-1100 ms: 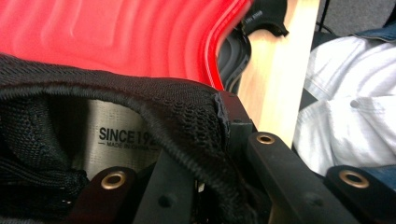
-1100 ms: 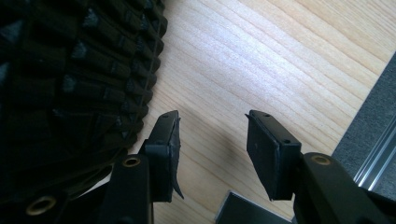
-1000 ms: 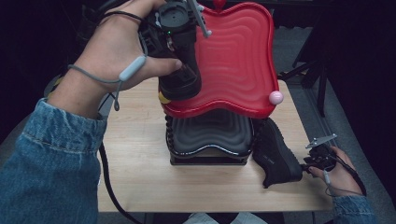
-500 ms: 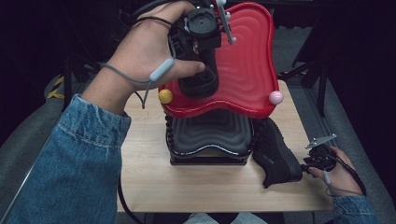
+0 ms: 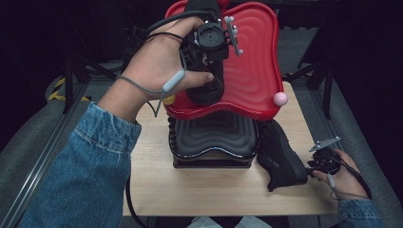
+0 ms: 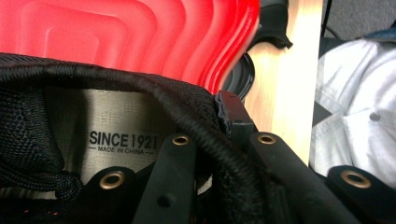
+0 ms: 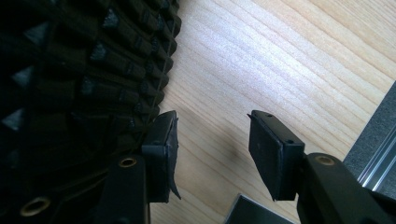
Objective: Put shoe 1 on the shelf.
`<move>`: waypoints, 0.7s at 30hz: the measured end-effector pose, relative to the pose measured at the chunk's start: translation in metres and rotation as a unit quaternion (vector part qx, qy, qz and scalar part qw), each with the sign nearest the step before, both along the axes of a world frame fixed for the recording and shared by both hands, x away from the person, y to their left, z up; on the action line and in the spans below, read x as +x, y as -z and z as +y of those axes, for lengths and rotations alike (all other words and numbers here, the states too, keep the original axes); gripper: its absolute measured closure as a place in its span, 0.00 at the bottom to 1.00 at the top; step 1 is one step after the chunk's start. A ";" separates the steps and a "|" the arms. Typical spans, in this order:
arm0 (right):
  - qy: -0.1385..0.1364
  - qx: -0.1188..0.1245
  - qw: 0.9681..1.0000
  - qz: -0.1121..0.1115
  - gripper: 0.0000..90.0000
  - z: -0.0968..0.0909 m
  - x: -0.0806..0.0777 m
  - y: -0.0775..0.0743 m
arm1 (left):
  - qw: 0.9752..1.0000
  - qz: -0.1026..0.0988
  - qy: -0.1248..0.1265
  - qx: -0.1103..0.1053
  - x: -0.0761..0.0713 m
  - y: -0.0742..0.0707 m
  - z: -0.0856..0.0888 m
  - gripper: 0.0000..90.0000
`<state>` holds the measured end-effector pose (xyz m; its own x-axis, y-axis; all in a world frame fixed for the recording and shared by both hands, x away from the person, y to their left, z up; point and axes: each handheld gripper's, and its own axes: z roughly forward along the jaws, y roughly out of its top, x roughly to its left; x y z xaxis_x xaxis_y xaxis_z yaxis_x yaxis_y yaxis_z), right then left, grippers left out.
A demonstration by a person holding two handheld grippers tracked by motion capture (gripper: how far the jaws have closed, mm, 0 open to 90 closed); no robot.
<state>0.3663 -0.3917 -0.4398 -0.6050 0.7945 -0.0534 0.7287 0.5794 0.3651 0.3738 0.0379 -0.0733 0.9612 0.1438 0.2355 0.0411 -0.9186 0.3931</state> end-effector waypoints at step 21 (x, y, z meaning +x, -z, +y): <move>0.001 0.011 1.000 -0.006 0.58 -0.005 0.000 -0.002 | 0.999 0.008 -0.020 -0.041 -0.002 0.006 0.015 0.55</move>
